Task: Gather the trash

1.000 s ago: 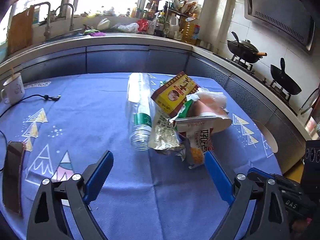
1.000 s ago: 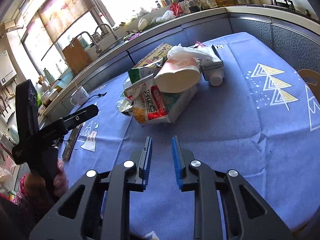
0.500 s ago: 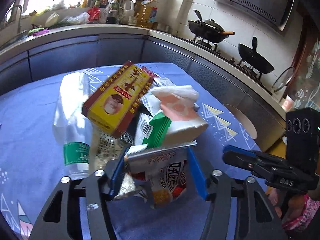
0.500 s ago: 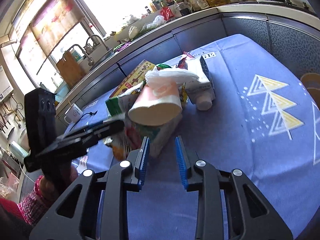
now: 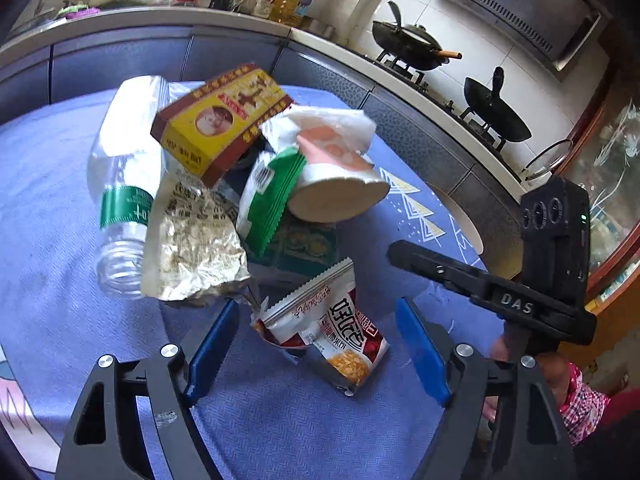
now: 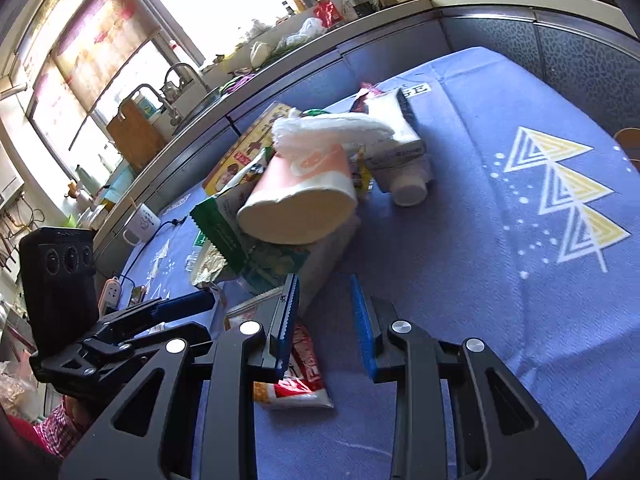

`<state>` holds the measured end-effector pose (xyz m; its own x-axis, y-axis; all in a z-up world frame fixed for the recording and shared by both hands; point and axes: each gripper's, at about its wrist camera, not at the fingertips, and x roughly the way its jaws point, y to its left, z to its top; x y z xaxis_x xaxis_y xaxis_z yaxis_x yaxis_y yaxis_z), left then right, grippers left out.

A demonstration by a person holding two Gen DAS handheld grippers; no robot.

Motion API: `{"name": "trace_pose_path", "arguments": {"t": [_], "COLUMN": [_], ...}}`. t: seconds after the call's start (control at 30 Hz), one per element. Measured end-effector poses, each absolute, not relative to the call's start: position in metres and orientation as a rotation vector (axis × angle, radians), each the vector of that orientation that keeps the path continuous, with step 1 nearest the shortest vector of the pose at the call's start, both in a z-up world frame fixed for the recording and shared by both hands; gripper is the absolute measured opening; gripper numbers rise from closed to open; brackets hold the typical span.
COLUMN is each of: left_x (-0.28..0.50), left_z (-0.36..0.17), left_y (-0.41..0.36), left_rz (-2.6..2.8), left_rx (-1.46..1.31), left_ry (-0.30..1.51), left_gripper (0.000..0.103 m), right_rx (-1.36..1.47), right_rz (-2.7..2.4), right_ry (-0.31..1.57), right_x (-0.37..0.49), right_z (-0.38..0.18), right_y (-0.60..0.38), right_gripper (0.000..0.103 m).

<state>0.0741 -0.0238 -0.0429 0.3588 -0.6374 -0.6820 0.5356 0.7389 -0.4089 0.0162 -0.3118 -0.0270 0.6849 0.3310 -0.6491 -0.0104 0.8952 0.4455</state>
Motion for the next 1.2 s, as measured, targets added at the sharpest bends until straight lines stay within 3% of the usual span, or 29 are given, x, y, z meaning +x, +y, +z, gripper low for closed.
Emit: {"name": "trace_pose_path", "arguments": {"t": [0.1, 0.37, 0.6, 0.87, 0.93, 1.03, 1.2], "left_x": [0.075, 0.082, 0.083, 0.061, 0.055, 0.046, 0.04], "left_z": [-0.054, -0.072, -0.088, -0.056, -0.051, -0.046, -0.036], "left_y": [-0.025, -0.013, -0.029, 0.005, 0.014, 0.026, 0.035], "left_rz": [-0.775, -0.798, -0.875, -0.887, -0.87, -0.852, -0.844], "left_rx": [-0.149, -0.299, -0.346, -0.337, -0.326, -0.322, -0.316], "left_ry": [0.99, 1.042, 1.127, 1.005, 0.982, 0.957, 0.92], "left_gripper": [0.08, 0.079, 0.004, 0.002, 0.002, 0.002, 0.002], "right_rx": [0.438, 0.225, 0.178, 0.235, 0.249, 0.219, -0.06], "right_rz": [0.214, 0.231, 0.24, 0.176, 0.167, 0.202, 0.185], "right_ry": [0.828, 0.886, 0.865, 0.697, 0.665, 0.631, 0.646], "right_x": [0.02, 0.015, 0.009, 0.019, 0.034, 0.053, 0.099], "right_z": [-0.043, -0.067, -0.069, -0.015, 0.003, 0.023, 0.019], "right_y": [-0.349, -0.338, -0.309, -0.332, -0.324, -0.309, -0.253], "right_gripper": [0.028, 0.028, 0.028, 0.028, 0.053, 0.068, 0.066]}}
